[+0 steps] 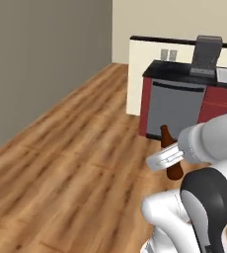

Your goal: Open the fridge, grab two sodas, and place both sodas inside the bowl with ice on the dining counter.

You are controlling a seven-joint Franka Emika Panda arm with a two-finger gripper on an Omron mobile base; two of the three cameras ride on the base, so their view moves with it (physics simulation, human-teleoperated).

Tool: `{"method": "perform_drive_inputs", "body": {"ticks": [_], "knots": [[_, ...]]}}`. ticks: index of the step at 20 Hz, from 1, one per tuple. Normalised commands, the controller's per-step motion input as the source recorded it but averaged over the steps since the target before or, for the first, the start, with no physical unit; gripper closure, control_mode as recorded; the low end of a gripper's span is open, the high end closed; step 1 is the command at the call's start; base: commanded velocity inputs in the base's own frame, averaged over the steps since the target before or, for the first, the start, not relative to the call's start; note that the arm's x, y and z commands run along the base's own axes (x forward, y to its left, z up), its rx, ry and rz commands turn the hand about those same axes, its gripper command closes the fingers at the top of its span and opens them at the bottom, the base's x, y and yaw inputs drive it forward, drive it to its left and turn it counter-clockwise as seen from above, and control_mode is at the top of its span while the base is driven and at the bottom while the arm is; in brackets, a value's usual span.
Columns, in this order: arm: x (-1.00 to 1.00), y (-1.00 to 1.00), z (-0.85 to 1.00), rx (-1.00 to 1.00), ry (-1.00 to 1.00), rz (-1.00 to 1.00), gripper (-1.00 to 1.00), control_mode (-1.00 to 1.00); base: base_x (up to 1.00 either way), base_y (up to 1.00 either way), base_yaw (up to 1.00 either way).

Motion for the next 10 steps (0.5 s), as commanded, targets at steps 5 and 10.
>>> {"method": "perform_drive_inputs", "body": {"ticks": [5,10], "knots": [[0.00,0.00,0.00,0.00,0.00,0.00,1.00,1.00,1.00,0.53,-0.40],[0.00,0.00,0.00,0.00,0.00,0.00,1.00,1.00,1.00,0.81,-0.37]]}}
